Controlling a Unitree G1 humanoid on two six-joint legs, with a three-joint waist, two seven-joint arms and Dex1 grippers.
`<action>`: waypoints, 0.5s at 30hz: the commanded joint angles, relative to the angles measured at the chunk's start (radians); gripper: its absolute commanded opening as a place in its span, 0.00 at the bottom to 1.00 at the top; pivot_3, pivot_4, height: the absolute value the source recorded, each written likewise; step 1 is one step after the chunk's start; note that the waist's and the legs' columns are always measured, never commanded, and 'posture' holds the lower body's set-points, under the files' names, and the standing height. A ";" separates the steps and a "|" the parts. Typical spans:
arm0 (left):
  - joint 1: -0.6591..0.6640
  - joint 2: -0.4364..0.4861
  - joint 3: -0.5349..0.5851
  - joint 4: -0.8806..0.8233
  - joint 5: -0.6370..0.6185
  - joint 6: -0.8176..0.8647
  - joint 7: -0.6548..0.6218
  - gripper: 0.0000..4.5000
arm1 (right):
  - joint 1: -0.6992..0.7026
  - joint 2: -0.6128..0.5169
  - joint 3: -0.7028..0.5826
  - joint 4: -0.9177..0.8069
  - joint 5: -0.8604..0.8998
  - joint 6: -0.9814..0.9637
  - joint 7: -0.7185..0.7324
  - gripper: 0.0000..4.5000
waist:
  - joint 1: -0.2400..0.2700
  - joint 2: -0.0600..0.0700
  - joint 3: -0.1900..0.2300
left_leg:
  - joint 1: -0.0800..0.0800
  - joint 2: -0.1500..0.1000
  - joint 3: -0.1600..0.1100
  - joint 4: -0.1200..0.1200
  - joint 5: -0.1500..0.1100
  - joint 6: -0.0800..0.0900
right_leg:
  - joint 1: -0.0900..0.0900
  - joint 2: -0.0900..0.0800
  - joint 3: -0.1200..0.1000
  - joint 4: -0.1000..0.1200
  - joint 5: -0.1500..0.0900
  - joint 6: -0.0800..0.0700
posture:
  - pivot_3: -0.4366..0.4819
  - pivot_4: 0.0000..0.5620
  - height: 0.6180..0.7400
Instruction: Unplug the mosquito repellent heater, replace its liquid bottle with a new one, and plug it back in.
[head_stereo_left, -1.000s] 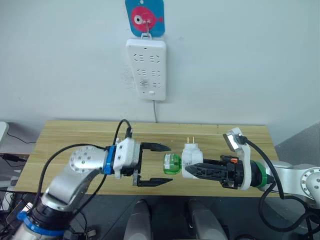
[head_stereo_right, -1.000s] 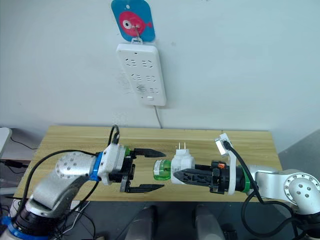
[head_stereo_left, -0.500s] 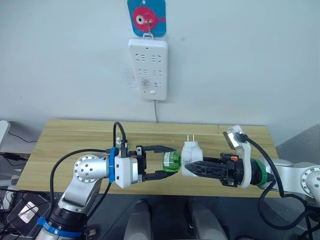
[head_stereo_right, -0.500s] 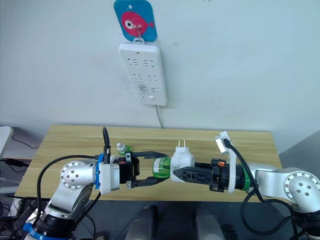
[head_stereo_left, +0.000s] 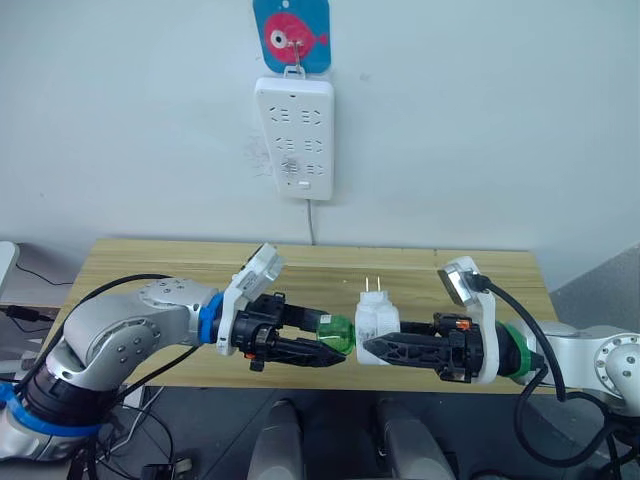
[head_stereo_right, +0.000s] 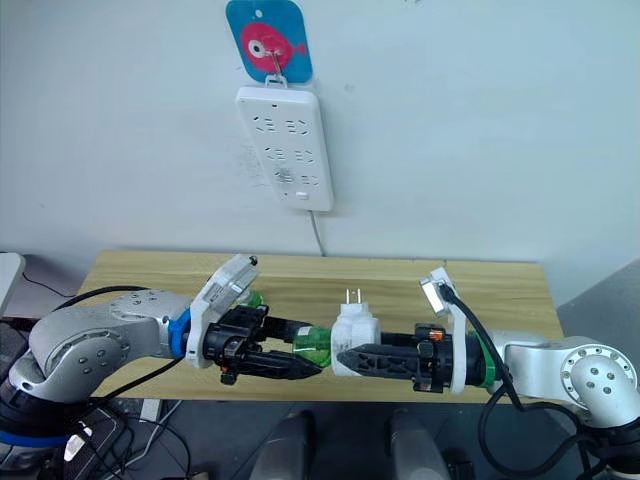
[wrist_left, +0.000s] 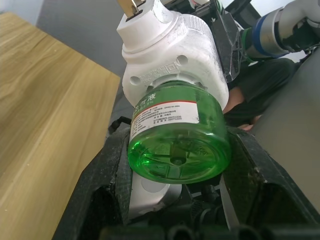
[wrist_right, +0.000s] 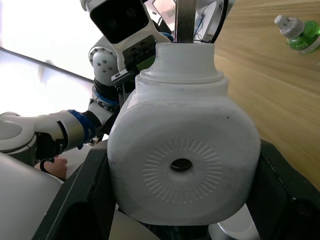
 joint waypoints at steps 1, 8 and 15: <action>0.030 -0.030 0.050 0.003 0.099 -0.062 0.033 0.50 | 0.006 -0.013 -0.022 -0.019 0.009 0.000 0.005 0.67 | 0.001 0.000 0.000 | 0.000 0.000 0.000 0.000 0.000 0.000 | 0.000 0.000 0.000 0.000 0.000 0.000 | 0.50 0.43 0.96; 0.238 -0.066 -0.013 0.034 0.596 -0.668 -0.135 0.87 | 0.016 -0.013 -0.028 -0.024 0.018 -0.007 -0.005 0.67 | 0.000 0.000 0.000 | 0.000 0.000 0.001 0.000 0.000 0.000 | 0.000 0.000 0.001 0.000 0.000 -0.001 | 0.50 0.43 0.96; 0.311 -0.271 0.040 0.146 0.784 -1.252 -0.116 0.87 | 0.016 -0.013 -0.028 -0.024 0.016 -0.005 -0.002 0.67 | 0.012 0.000 0.000 | 0.000 0.000 0.002 0.001 0.000 0.000 | 0.000 -0.001 0.002 -0.001 0.000 -0.001 | 0.50 0.44 0.96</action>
